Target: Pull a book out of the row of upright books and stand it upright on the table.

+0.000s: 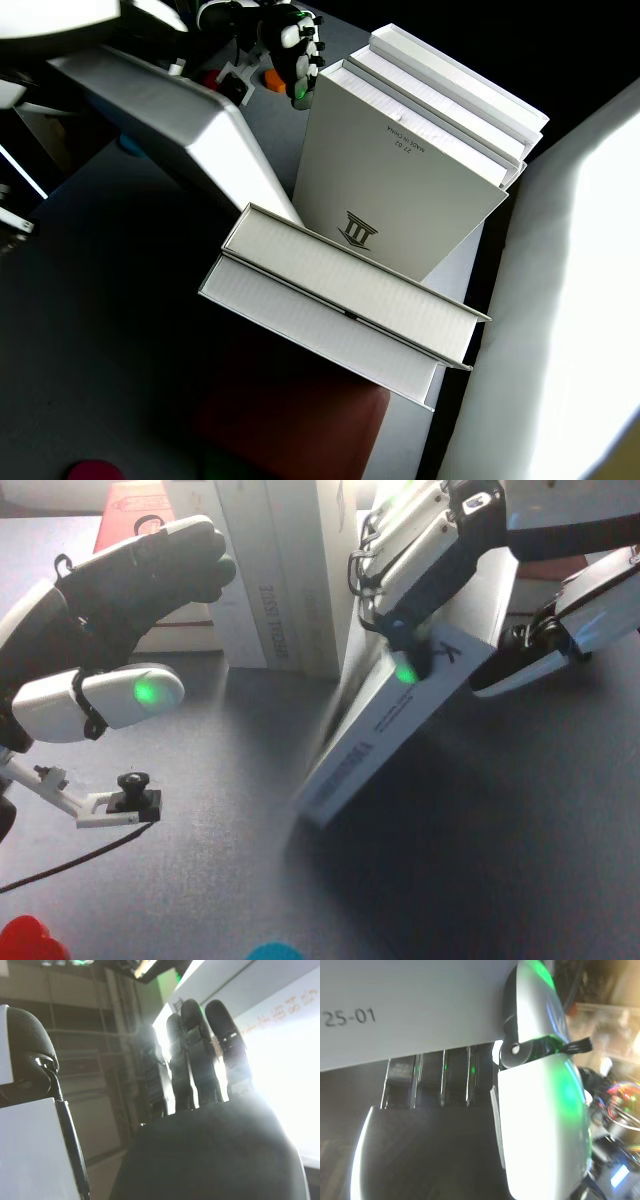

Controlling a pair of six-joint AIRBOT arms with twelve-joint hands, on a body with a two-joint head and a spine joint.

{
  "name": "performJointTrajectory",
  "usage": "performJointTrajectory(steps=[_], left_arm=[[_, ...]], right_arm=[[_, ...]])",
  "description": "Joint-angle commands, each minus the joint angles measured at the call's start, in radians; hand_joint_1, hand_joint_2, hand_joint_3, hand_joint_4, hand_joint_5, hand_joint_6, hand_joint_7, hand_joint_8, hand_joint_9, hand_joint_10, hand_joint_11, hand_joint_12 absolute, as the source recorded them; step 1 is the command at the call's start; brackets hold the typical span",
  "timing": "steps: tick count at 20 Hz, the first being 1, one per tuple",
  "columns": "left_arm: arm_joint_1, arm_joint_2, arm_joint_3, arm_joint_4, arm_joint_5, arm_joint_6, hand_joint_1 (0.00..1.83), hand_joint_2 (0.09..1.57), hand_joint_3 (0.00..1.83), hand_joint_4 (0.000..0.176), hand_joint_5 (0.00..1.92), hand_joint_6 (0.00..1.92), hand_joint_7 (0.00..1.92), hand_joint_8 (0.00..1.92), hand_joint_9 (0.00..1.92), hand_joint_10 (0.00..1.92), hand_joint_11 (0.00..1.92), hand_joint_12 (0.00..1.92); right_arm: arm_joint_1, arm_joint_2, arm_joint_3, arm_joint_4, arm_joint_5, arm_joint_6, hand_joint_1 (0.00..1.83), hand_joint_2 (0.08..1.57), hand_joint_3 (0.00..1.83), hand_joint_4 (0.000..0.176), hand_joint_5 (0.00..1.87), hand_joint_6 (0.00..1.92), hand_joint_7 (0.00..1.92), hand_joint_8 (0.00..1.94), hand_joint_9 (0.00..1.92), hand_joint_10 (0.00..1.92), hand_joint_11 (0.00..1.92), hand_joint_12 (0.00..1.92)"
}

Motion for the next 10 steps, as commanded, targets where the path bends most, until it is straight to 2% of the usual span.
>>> performJointTrajectory(steps=[1, 2, 3, 4, 5, 8, 10], left_arm=[[-0.003, 0.003, 0.0, -0.032, -0.114, -0.011, 1.05, 0.83, 0.0, 0.087, 0.57, 0.02, 0.49, 0.01, 0.52, 0.01, 0.0, 1.27], [-0.003, 0.003, 0.0, -0.032, -0.114, -0.011, 1.04, 0.83, 0.0, 0.097, 0.58, 0.02, 0.49, 0.0, 0.53, 0.01, 0.0, 1.28], [-0.003, 0.003, 0.0, -0.032, -0.113, -0.011, 1.03, 0.82, 0.0, 0.101, 0.59, 0.02, 0.49, 0.0, 0.53, 0.01, 0.0, 1.3], [-0.003, 0.002, 0.001, -0.032, -0.113, -0.011, 1.04, 0.82, 0.0, 0.096, 0.59, 0.02, 0.46, 0.0, 0.53, 0.01, 0.0, 1.32], [-0.003, 0.001, 0.002, -0.032, -0.113, -0.011, 1.02, 0.82, 0.0, 0.097, 0.59, 0.02, 0.45, 0.0, 0.53, 0.01, 0.0, 1.33], [-0.003, 0.0, 0.002, -0.032, -0.113, -0.011, 1.03, 0.81, 0.0, 0.09, 0.57, 0.01, 0.48, 0.01, 0.54, 0.01, 0.0, 1.34], [-0.003, 0.0, 0.001, -0.032, -0.112, -0.011, 1.02, 0.81, 0.0, 0.085, 0.57, 0.01, 0.47, 0.0, 0.54, 0.01, 0.0, 1.32]], right_arm=[[0.01, 0.0, 0.0, 0.122, 0.015, -0.005, 1.35, 1.18, 0.0, 0.0, 0.86, 1.19, 0.75, 1.11, 0.84, 1.37, 0.63, 1.5], [0.006, -0.003, 0.0, 0.126, 0.017, -0.006, 1.36, 1.17, 0.0, 0.0, 0.81, 1.17, 0.83, 1.1, 0.89, 1.32, 0.64, 1.5], [-0.003, -0.007, 0.001, 0.134, 0.019, -0.01, 1.34, 1.19, 0.0, 0.0, 0.89, 1.11, 0.7, 1.18, 0.81, 1.42, 0.63, 1.5], [-0.012, -0.013, 0.004, 0.142, 0.021, -0.01, 1.35, 1.18, 0.0, 0.0, 0.86, 1.18, 0.74, 1.12, 0.84, 1.38, 0.63, 1.5], [-0.021, -0.018, 0.01, 0.153, 0.026, -0.012, 1.34, 1.2, 0.0, 0.0, 0.9, 1.12, 0.68, 1.19, 0.79, 1.43, 0.63, 1.5], [-0.036, -0.027, 0.019, 0.169, 0.026, -0.013, 1.36, 1.17, 0.0, 0.0, 0.81, 1.17, 0.83, 1.1, 0.89, 1.32, 0.64, 1.5], [-0.051, -0.029, 0.022, 0.176, 0.026, -0.013, 1.35, 1.18, 0.0, 0.0, 0.86, 1.18, 0.76, 1.1, 0.85, 1.36, 0.64, 1.49]])
